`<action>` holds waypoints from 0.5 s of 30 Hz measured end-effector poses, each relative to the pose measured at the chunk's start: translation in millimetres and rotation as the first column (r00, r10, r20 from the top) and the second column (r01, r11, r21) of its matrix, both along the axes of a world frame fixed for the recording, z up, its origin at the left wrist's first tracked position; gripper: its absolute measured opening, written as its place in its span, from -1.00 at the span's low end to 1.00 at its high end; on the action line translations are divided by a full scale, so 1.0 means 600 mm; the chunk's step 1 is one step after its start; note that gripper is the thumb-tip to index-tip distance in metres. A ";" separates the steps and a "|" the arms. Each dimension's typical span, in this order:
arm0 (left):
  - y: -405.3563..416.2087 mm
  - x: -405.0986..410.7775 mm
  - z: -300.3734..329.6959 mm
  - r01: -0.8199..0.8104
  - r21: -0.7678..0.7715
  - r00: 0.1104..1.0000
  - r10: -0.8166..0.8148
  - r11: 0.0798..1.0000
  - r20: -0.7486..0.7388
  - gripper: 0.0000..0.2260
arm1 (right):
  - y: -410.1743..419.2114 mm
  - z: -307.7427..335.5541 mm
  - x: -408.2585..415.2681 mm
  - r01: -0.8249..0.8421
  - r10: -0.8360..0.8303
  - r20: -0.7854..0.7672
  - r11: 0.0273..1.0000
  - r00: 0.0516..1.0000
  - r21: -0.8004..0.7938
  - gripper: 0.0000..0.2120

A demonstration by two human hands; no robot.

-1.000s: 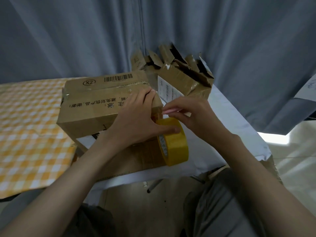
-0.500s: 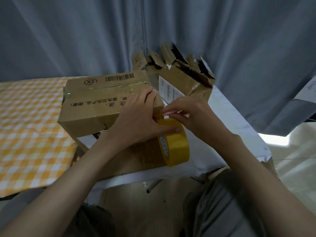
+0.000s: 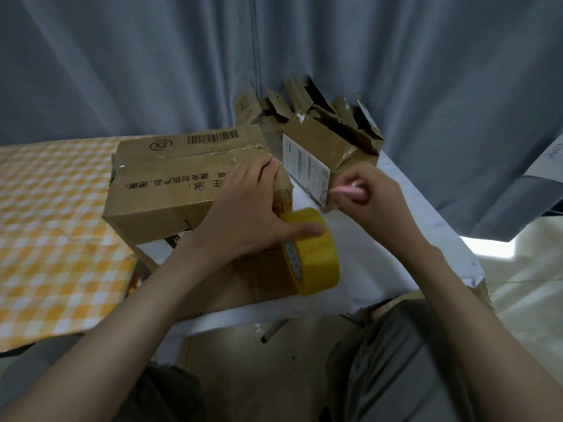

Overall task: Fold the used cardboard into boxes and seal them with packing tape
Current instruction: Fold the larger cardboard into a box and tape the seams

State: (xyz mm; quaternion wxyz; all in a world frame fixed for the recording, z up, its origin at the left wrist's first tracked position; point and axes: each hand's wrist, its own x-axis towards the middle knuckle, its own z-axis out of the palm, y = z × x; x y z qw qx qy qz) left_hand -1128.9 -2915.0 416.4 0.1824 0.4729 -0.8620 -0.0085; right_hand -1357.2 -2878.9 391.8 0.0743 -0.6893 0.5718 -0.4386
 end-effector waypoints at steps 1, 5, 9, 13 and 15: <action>0.000 0.000 0.000 -0.002 0.006 1.000 0.002 1.000 0.001 0.17 | -0.006 -0.021 -0.011 0.074 -0.074 -0.005 0.993 0.997 0.093 -0.91; 0.001 0.000 0.002 0.000 0.011 1.000 0.000 1.000 0.018 0.19 | -0.016 -0.099 -0.036 0.181 -0.162 -0.080 0.898 0.984 0.401 -0.87; 0.001 0.000 0.002 0.004 0.004 1.000 -0.004 1.000 0.009 0.18 | -0.026 -0.098 -0.023 0.229 -0.176 -0.163 0.883 0.971 0.409 -0.91; 0.000 0.001 0.000 0.006 -0.016 1.000 -0.006 1.000 -0.001 0.17 | -0.023 -0.024 0.028 -0.193 -0.105 0.487 0.831 0.867 0.522 -0.74; -0.001 0.001 -0.002 0.007 -0.019 1.000 -0.007 1.000 0.006 0.17 | -0.019 -0.001 0.047 -0.327 -0.048 0.502 0.705 0.864 0.629 -0.67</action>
